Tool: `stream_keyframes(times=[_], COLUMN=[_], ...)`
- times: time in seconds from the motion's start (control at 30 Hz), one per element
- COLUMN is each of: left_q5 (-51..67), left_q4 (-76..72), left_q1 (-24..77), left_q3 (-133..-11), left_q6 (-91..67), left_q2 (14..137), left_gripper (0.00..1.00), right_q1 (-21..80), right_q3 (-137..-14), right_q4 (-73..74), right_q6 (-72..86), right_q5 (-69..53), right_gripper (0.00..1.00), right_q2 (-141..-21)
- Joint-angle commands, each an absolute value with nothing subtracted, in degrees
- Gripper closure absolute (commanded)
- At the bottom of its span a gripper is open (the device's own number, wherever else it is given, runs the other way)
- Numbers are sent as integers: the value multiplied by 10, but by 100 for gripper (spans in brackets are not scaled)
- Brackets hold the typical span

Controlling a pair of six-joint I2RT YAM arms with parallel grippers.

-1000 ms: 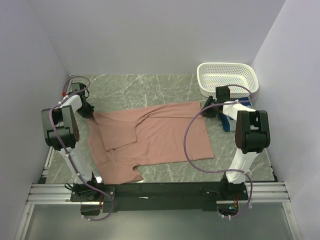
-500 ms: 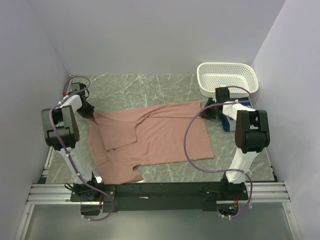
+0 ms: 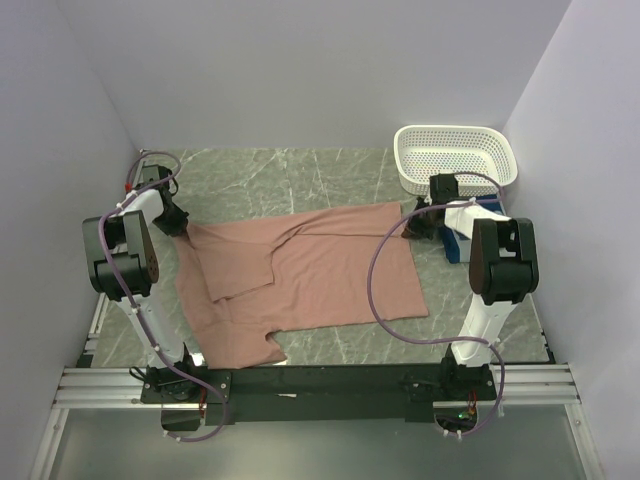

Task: Fold and stack the t-shirts
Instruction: Fold the tshirt

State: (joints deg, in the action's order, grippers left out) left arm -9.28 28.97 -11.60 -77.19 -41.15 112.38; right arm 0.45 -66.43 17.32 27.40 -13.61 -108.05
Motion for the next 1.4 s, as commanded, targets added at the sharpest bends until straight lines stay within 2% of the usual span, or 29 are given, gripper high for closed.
stream_keyframes(times=[0.0, 0.67, 0.77, 0.8, 0.97, 1.1, 1.37], left_q5=[-94, -112, -113, -113, -111, -114, -117], left_q4=[295, 302, 303, 301, 301, 308, 309], left_q1=[-119, -118, -118, -118, -118, -119, -119], left_q3=[-795, -801, -801, -801, -801, -802, -791], left_q6=[-402, -397, -396, -396, -391, -388, -386], left_q2=[1133, 1132, 1130, 1128, 1117, 1101, 1066], left_gripper=[79, 79, 78, 78, 71, 59, 44], right_q1=[3, -14, -15, -14, -7, 22, 170], right_q3=[-699, -745, -748, -748, -734, -707, -679], right_q4=[195, 241, 238, 239, 219, 201, 131], right_q6=[248, 207, 206, 204, 209, 219, 273], right_q5=[-92, -62, -63, -69, -90, -92, -140], right_gripper=[100, 100, 92, 86, 77, 68, 66], right_q2=[-1069, -1061, -1058, -1053, -1028, -991, -962])
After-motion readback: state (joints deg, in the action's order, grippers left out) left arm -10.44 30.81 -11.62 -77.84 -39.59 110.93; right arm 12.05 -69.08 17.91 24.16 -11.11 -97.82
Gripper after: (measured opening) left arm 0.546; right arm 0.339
